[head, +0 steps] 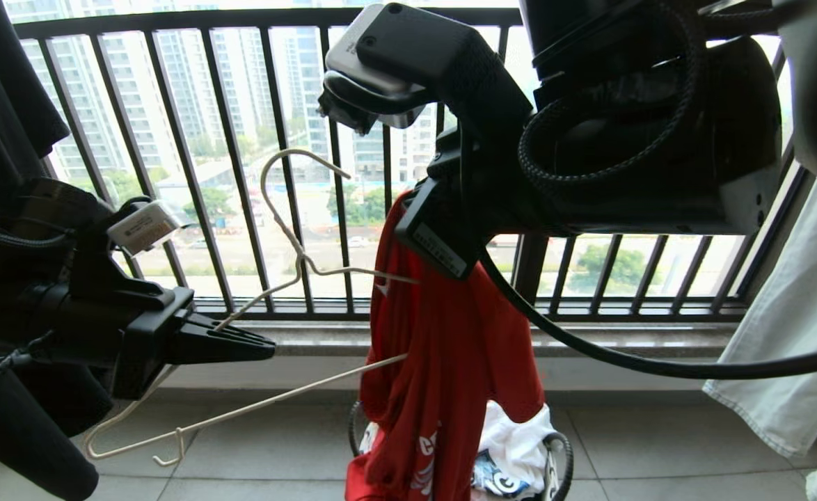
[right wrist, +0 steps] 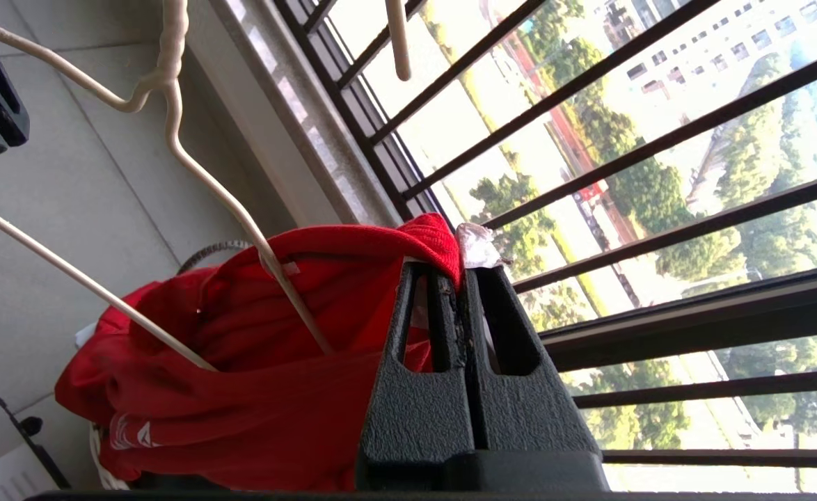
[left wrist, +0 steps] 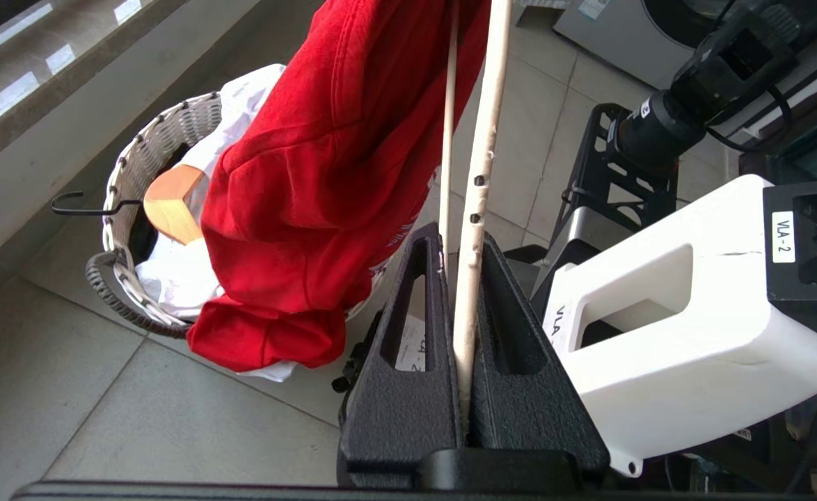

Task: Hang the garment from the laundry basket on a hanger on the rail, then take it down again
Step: Hang the clothes on the clothes rack

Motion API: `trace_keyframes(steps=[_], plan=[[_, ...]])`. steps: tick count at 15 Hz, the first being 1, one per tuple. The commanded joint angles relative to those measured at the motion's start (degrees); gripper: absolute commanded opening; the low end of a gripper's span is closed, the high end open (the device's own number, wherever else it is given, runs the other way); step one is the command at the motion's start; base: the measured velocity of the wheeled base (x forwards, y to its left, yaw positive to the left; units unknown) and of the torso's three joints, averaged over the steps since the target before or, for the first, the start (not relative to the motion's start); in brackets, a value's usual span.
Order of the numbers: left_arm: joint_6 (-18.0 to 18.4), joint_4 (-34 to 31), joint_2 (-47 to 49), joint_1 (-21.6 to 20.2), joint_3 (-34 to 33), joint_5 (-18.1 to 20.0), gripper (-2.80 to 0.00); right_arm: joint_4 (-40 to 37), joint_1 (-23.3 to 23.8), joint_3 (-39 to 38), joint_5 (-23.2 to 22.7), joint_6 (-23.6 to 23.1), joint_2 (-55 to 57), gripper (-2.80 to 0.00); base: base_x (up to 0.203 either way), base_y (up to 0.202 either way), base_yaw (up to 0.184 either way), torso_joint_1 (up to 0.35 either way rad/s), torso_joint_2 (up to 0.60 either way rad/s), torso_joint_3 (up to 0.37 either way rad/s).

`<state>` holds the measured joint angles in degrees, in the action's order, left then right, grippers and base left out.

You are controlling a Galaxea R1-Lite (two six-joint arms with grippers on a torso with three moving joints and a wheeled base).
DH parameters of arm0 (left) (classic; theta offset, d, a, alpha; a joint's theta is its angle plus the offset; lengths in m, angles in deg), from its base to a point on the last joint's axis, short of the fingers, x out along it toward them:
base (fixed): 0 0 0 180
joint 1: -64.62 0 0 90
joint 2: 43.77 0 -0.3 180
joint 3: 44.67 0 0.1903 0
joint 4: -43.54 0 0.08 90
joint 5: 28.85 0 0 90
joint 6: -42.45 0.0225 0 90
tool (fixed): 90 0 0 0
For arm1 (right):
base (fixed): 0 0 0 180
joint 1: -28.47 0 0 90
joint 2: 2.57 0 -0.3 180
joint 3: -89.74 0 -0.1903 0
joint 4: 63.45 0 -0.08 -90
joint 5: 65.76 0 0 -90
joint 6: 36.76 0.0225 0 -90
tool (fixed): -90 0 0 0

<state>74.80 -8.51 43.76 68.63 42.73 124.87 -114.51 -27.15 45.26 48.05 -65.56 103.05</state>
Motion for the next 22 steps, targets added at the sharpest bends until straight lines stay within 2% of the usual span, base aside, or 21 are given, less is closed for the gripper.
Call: trace_keyframes(steps=[1, 7, 12, 14, 17, 18, 20, 22], plan=[[-0.2, 0.71, 2.5, 1.33, -0.13, 0.35, -2.8, 1.06, -1.12, -0.01, 0.12, -0.2, 0.64, -2.8, 0.0, 0.0, 0.0, 0.0, 0.0, 0.0], [-1.15, 1.62, 2.61, 1.44, -0.03, 0.79, -2.8, 7.58, -3.86, -0.01, 0.41, -0.02, 1.95, -2.8, 0.0, 0.0, 0.0, 0.0, 0.0, 0.0], [-2.71, 1.66, -0.69, 1.44, 0.13, 0.97, -2.8, 11.89, -4.01, -0.01, 4.95, 0.07, 3.56, -2.8, 0.0, 0.0, 0.0, 0.0, 0.0, 0.0], [-4.87, 3.43, -1.01, 1.44, 0.14, 0.97, -2.8, 12.56, -4.7, -0.09, 7.08, 0.1, 4.16, -2.8, 0.0, 0.0, 0.0, 0.0, 0.0, 0.0], [-11.2, 7.99, -2.68, 1.44, -0.18, 0.97, -2.8, 12.11, -5.12, -0.57, 10.22, 0.13, 4.59, -2.8, 0.0, 0.0, 0.0, 0.0, 0.0, 0.0], [-12.29, 9.0, -2.89, 1.36, -0.3, 0.97, -2.8, 11.96, -5.12, -0.88, 11.22, 0.07, 4.58, -2.8, 0.0, 0.0, 0.0, 0.0, 0.0, 0.0], [-12.58, 9.04, -3.09, 1.35, -0.31, 0.97, -2.8, 12.04, -5.21, -0.71, 11.43, 0.06, 4.59, -2.8, 0.0, 0.0, 0.0, 0.0, 0.0, 0.0], [-12.67, 9.09, -3.15, 1.44, -0.57, 0.97, -2.8, 11.96, -7.43, -0.45, 12.5, -0.1, 5.0, -2.8, 0.0, 0.0, 0.0, 0.0, 0.0, 0.0]])
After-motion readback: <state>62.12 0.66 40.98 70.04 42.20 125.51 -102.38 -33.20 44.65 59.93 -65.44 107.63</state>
